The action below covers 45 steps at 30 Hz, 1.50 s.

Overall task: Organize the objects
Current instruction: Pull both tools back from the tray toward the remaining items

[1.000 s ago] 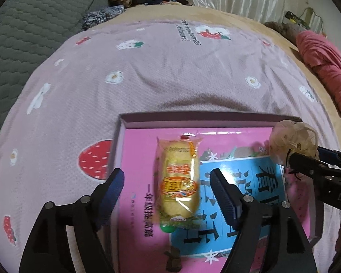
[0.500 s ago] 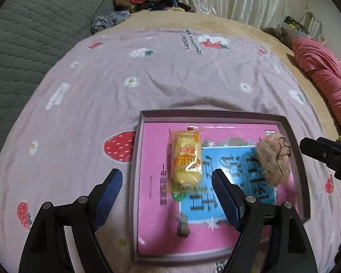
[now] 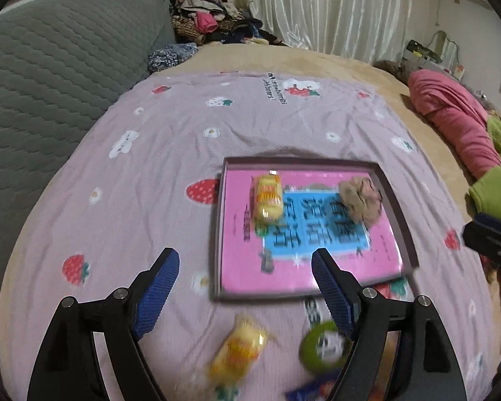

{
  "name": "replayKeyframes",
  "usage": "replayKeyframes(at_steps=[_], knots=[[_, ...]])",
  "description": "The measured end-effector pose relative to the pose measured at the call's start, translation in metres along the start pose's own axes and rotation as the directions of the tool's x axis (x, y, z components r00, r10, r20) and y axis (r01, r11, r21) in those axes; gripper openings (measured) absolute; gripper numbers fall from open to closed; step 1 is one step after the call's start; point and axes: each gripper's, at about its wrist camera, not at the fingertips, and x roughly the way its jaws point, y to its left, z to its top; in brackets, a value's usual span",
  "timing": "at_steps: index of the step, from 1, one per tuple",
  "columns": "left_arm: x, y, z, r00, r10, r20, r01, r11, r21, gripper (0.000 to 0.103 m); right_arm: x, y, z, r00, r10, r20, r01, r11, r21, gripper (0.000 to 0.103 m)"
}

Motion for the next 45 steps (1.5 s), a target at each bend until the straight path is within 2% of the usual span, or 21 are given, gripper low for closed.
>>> replayKeyframes(at_steps=[3,7,10,14,19,22,28,39,45], knots=[[-0.024,0.004,-0.025,1.000,-0.012,0.020,0.012,1.000,-0.012,0.083,-0.036,0.009,-0.025,0.998,0.015,0.060,-0.013,1.000,-0.021,0.100],[-0.048,0.005,-0.061,1.000,-0.018,0.023,0.018,1.000,0.001,0.083,-0.071,0.018,-0.063,0.995,0.045,0.094,-0.042,0.999,-0.028,0.102],[-0.059,0.004,-0.093,1.000,-0.016,0.012,0.016,1.000,0.006,0.083,-0.084,0.025,-0.089,0.994,0.032,0.106,-0.025,0.997,-0.069,0.102],[-0.065,0.002,-0.126,0.998,-0.057,-0.006,0.057,0.998,-0.024,0.083,-0.092,0.031,-0.126,0.991,-0.021,0.132,0.035,0.994,-0.106,0.102],[-0.067,-0.004,-0.157,0.991,-0.123,-0.044,0.120,0.989,-0.085,0.083,-0.088,0.025,-0.158,0.994,0.028,0.105,-0.021,0.997,-0.071,0.102],[-0.071,-0.015,-0.167,0.994,-0.100,-0.034,0.098,0.993,-0.065,0.083,-0.083,0.020,-0.173,0.995,0.055,0.082,-0.051,0.998,-0.046,0.102],[-0.075,-0.025,-0.171,0.997,-0.077,-0.025,0.076,0.996,-0.044,0.083,-0.085,0.023,-0.193,0.996,0.036,0.084,-0.031,0.998,-0.059,0.102],[-0.064,-0.026,-0.179,0.994,-0.097,-0.048,0.093,0.993,-0.068,0.083,-0.082,0.029,-0.210,0.994,0.007,0.108,0.005,0.994,-0.110,0.102],[-0.062,-0.028,-0.182,0.997,-0.068,-0.037,0.066,0.997,-0.049,0.083,-0.073,0.031,-0.215,0.996,0.005,0.088,0.006,0.993,-0.116,0.102]])
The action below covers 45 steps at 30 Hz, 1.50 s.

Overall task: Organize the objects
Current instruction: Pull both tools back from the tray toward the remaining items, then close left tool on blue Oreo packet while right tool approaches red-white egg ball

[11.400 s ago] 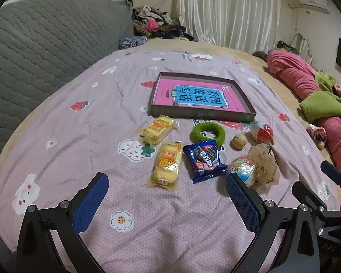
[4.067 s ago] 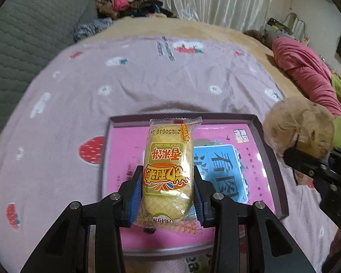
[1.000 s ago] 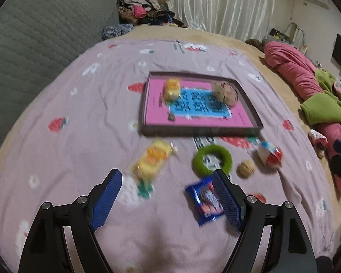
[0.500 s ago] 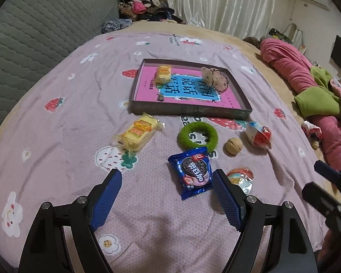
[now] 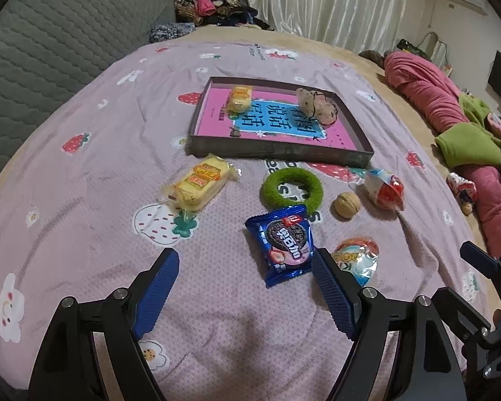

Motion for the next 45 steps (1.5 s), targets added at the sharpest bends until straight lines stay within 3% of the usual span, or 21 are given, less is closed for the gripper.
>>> replayKeyframes(at_steps=[20,45], knots=[[0.020,-0.003,-0.008,0.999,0.005,-0.042,-0.004,1.000,0.021,0.083,0.019,0.022,-0.018,0.999,-0.026,-0.037,0.024,0.998,-0.061,0.102],[0.059,-0.024,0.010,0.996,-0.014,-0.092,0.017,0.999,0.034,0.083,0.052,0.032,-0.022,0.997,-0.045,-0.059,0.042,0.997,-0.058,0.102]])
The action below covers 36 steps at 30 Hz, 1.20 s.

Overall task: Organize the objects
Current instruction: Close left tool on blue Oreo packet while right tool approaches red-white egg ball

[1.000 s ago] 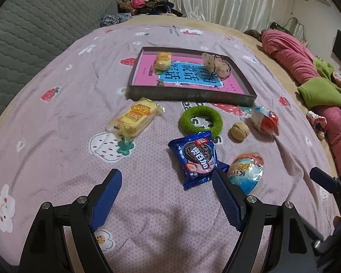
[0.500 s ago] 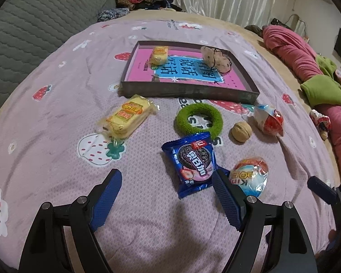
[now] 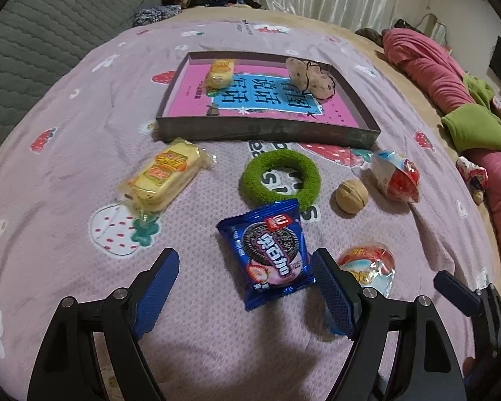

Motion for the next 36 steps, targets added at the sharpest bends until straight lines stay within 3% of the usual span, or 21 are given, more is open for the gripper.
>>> replayKeyframes(at_steps=[15,24,27,32,36], knots=[[0.028,-0.011,0.010,0.999,0.005,-0.048,-0.006,1.000,-0.004,0.083,0.026,0.005,0.005,0.998,-0.067,-0.004,0.066,0.997,-0.033,0.102],[0.040,-0.009,0.010,0.998,0.010,-0.062,-0.010,1.000,0.005,0.083,0.033,-0.003,0.007,0.999,-0.043,-0.005,0.043,0.999,0.017,0.102],[0.040,-0.008,0.010,0.999,0.007,-0.053,-0.007,1.000,-0.005,0.083,0.034,-0.001,0.007,1.000,-0.029,-0.009,0.029,0.999,0.012,0.096],[0.040,-0.007,0.009,0.999,0.007,-0.044,-0.007,1.000,-0.011,0.083,0.037,-0.001,0.005,1.000,-0.008,-0.014,0.008,1.000,0.016,0.078],[0.042,-0.010,0.008,0.999,0.007,-0.049,-0.007,1.000,-0.009,0.080,0.038,-0.002,0.005,0.999,0.024,-0.021,-0.023,0.999,0.027,0.071]])
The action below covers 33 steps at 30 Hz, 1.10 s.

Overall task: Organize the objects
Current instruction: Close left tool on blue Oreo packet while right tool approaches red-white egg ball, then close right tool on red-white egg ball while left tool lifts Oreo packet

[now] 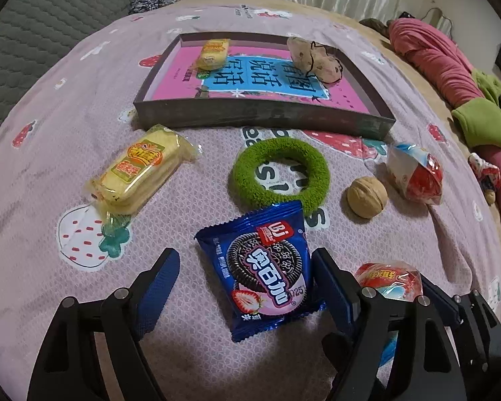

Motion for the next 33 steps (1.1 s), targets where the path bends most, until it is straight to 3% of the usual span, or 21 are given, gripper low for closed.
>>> replayKeyframes(at_steps=[3,11,16,22,33], knots=[[0.002,-0.001,0.000,1.000,-0.029,-0.008,0.029,0.999,-0.013,0.069,0.002,0.001,0.000,1.000,0.018,-0.006,-0.018,1.000,0.005,0.067],[0.002,-0.006,-0.003,0.997,-0.074,-0.016,0.074,0.997,-0.008,0.055,0.000,0.002,-0.002,1.000,0.026,-0.016,-0.026,1.000,-0.001,0.064],[0.000,-0.003,-0.006,0.996,-0.086,-0.017,0.086,0.996,-0.004,0.054,-0.002,0.003,-0.004,0.999,0.037,-0.023,-0.037,0.999,-0.012,0.064],[-0.008,0.000,-0.007,0.999,-0.046,-0.002,0.046,0.998,0.039,0.053,-0.006,0.002,-0.004,0.998,0.062,-0.024,-0.062,0.998,-0.004,0.063],[-0.022,0.016,-0.018,0.999,-0.052,0.016,0.052,0.998,0.028,0.053,-0.014,0.001,-0.002,0.998,0.062,-0.006,-0.062,0.998,-0.010,0.064]])
